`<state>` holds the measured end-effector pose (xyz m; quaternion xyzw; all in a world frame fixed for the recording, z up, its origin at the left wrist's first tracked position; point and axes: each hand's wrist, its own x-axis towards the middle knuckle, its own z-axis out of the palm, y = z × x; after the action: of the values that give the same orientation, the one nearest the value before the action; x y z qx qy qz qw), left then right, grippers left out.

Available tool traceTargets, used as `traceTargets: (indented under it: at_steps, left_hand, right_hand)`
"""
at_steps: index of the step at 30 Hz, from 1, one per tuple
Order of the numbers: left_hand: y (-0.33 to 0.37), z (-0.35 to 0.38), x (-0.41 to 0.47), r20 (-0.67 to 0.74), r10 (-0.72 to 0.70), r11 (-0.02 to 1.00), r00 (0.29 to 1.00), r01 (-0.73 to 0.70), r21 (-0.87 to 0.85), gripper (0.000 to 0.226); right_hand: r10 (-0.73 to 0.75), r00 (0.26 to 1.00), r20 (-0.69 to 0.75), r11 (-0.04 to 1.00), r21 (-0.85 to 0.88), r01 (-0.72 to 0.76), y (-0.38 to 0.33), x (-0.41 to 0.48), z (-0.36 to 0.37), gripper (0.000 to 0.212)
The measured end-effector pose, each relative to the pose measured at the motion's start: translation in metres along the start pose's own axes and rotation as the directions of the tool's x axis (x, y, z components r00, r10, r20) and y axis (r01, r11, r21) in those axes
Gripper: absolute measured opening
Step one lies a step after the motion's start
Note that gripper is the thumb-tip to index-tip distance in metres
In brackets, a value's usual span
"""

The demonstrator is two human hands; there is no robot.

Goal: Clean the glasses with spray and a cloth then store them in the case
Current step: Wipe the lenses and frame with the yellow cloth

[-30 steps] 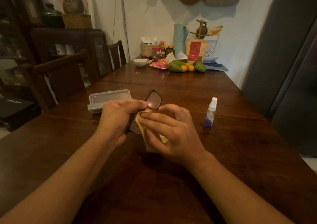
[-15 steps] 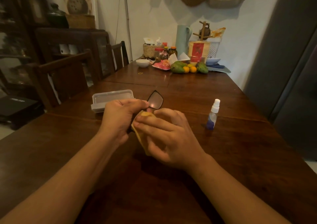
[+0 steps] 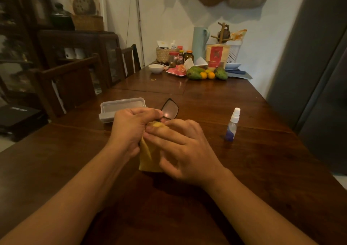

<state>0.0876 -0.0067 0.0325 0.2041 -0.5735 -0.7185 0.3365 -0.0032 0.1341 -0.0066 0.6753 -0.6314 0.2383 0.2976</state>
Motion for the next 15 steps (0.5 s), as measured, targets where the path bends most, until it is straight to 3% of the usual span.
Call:
traceTargets:
  at_steps: [3,9,15]
  left_hand:
    - [0.001,0.001,0.000,0.006,0.028,0.999,1.000,-0.028,-0.026,0.012]
    - [-0.004,0.000,0.002,-0.034,0.050,0.998,0.998,-0.048,0.044,0.003]
    - [-0.003,-0.003,0.003,-0.049,0.059,0.998,0.997,-0.057,0.038,0.002]
  right_hand:
    - [-0.040,0.999,-0.009,0.999,-0.017,0.040,0.008,-0.004,-0.005,0.049]
    - [0.124,0.989,-0.084,0.992,-0.030,-0.126,0.014,-0.009,-0.007,0.050]
    - [0.059,0.997,-0.041,0.998,-0.004,-0.059,0.007,-0.003,-0.003,0.053]
